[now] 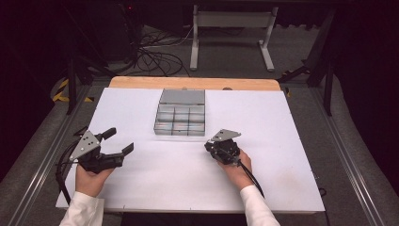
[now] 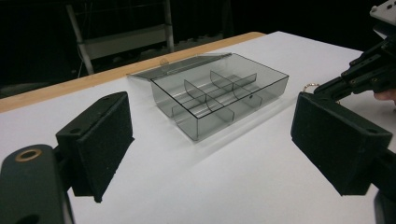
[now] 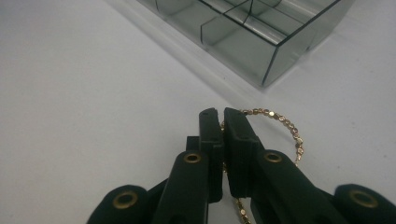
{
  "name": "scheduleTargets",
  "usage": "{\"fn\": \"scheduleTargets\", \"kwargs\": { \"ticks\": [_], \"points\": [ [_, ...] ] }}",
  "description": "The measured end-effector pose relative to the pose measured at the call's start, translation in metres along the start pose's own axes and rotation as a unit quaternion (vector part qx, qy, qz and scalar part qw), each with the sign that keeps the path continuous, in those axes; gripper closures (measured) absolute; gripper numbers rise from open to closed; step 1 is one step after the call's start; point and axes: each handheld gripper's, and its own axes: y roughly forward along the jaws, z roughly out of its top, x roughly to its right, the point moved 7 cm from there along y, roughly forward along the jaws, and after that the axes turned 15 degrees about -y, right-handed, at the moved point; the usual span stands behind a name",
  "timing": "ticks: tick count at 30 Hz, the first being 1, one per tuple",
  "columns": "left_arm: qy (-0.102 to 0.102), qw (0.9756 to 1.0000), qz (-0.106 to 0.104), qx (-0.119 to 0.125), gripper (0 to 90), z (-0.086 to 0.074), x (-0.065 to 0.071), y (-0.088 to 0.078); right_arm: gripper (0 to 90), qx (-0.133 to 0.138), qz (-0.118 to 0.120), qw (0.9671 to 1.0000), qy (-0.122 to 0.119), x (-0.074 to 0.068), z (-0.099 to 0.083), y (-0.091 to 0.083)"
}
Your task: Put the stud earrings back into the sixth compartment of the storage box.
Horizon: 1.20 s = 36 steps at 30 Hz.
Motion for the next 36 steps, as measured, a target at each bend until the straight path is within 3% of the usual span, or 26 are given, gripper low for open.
{"fn": "scheduleTargets", "kwargs": {
  "ticks": [21, 36],
  "points": [
    [-0.003, 1.0, -0.003, 0.002, 13.4, -0.001, -0.001, 0.0, 86.9, 0.04, -0.02, 0.9989, -0.014, 0.01, 0.042, -0.003],
    [-0.002, 1.0, -0.005, -0.001, 13.5, -0.003, -0.002, 0.001, 86.8, 0.044, -0.035, 0.9984, -0.011, 0.028, 0.065, 0.023]
  ]
}}
